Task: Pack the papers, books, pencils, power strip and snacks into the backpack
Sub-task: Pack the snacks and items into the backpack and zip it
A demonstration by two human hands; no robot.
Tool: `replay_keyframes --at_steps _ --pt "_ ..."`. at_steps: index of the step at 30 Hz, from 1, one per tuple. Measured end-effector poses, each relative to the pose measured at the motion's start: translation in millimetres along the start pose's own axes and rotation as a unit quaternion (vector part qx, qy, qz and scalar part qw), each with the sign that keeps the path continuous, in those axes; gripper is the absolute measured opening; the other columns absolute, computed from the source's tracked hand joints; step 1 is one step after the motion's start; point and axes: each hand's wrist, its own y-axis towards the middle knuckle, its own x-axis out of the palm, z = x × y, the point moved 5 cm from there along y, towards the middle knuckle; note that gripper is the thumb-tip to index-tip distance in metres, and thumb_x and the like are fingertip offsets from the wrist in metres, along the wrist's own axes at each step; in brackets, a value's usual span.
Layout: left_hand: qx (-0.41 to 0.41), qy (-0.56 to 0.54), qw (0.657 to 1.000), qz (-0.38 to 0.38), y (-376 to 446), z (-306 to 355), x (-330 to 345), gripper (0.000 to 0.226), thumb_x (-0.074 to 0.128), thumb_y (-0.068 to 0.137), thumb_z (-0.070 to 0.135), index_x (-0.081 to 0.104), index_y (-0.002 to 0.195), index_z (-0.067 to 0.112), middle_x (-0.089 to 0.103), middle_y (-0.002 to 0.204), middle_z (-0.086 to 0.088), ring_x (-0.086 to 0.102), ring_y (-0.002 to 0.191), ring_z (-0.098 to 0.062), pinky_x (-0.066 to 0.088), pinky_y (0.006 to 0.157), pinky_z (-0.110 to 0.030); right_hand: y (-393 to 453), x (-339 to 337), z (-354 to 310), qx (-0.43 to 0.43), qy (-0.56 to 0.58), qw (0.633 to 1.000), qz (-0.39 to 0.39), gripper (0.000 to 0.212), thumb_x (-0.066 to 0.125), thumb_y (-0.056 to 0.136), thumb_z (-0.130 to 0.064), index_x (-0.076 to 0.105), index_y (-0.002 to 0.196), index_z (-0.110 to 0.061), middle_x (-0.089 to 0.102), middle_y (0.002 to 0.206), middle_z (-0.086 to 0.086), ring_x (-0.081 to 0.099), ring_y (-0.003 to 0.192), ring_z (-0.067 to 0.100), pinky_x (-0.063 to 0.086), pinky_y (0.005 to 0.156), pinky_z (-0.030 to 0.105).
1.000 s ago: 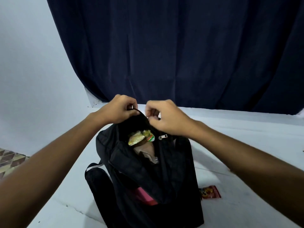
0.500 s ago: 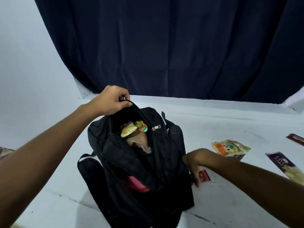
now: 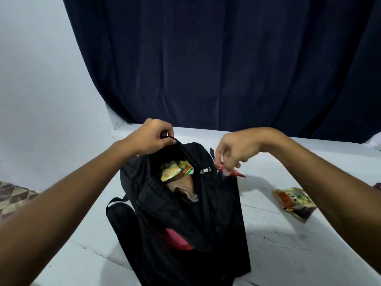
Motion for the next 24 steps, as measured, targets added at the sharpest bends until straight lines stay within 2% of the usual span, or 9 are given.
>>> replay_keyframes --at_steps 2,4,7,9,14,17,20,22,24 --pt "0.005 -0.004 1.0 0.003 0 0 -1 0.015 0.073 0.084 0.022 0.064 0.076 0.012 0.055 0.062 0.006 0.049 0.06 -0.007 0.04 0.06 -0.026 -1 0 -34 -0.053 0.083 0.994 0.047 0.024 0.076 0.077 -0.016 0.061 0.095 -0.014 0.062 0.06 -0.003 0.055 0.053 0.01 0.035 0.046 0.019" --pt "0.014 0.003 1.0 0.005 1 0 -2 0.014 0.073 0.084 0.02 0.065 0.077 0.01 0.055 0.063 0.004 0.048 0.06 -0.008 0.039 0.059 -0.024 9 11 -63 -0.088 0.084 0.986 0.111 0.018 0.07 0.08 -0.012 0.06 0.094 -0.008 0.065 0.063 0.001 0.059 0.052 0.011 0.038 0.044 0.019" --pt "0.014 -0.001 1.0 0.005 2 1 -3 0.011 0.071 0.084 0.017 0.065 0.078 0.01 0.057 0.064 0.001 0.05 0.062 -0.011 0.041 0.061 -0.028 39 30 -85 -0.072 -0.002 0.971 0.23 0.02 0.06 0.082 -0.008 0.058 0.102 -0.01 0.062 0.099 0.012 0.062 0.086 0.029 0.044 0.058 0.029" --pt "0.015 -0.008 1.0 0.007 2 2 -5 0.011 0.071 0.084 0.016 0.064 0.078 0.011 0.053 0.062 0.006 0.047 0.059 -0.007 0.039 0.059 -0.025 60 43 -92 -0.068 -0.082 0.954 0.28 0.026 0.055 0.083 -0.003 0.058 0.109 -0.008 0.057 0.11 0.017 0.058 0.1 0.039 0.043 0.068 0.037" --pt "0.008 -0.014 1.0 0.016 1 -3 -4 0.011 0.071 0.085 0.017 0.065 0.078 0.011 0.056 0.064 0.004 0.049 0.06 -0.009 0.041 0.06 -0.026 94 72 -88 -0.06 -0.11 0.962 0.241 0.029 0.05 0.089 -0.01 0.059 0.115 -0.003 0.041 0.127 0.022 0.044 0.113 0.041 0.042 0.089 0.044" --pt "0.002 -0.016 0.999 0.033 0 -6 -3 0.011 0.071 0.085 0.018 0.065 0.079 0.011 0.06 0.067 0.0 0.052 0.063 -0.015 0.041 0.061 -0.024 86 68 -88 -0.097 -0.09 0.958 0.256 0.03 0.052 0.086 -0.012 0.06 0.115 -0.007 0.049 0.121 0.018 0.049 0.11 0.038 0.044 0.089 0.042" --pt "0.007 -0.012 0.999 0.043 1 -6 -1 0.009 0.071 0.085 0.017 0.066 0.079 0.012 0.062 0.069 -0.001 0.054 0.066 -0.018 0.039 0.061 -0.02 59 44 -70 -0.138 0.039 0.928 0.343 0.031 0.051 0.08 -0.014 0.068 0.106 -0.019 0.067 0.107 0.008 0.06 0.101 0.032 0.05 0.085 0.04" --pt "0.007 -0.01 0.999 0.044 3 -7 1 0.009 0.071 0.085 0.018 0.066 0.08 0.013 0.064 0.073 -0.002 0.055 0.069 -0.018 0.04 0.062 -0.021 43 21 -37 -0.101 0.122 0.895 0.417 0.031 0.046 0.082 -0.014 0.07 0.099 -0.022 0.071 0.096 0.006 0.063 0.094 0.029 0.051 0.083 0.04" --pt "0.001 -0.014 0.999 0.046 4 -8 3 0.009 0.07 0.086 0.019 0.066 0.08 0.013 0.064 0.075 -0.002 0.055 0.071 -0.017 0.039 0.062 -0.019 36 8 10 -0.025 0.128 0.891 0.435 0.032 0.044 0.084 -0.011 0.068 0.101 -0.02 0.07 0.097 0.008 0.062 0.095 0.03 0.051 0.081 0.036"
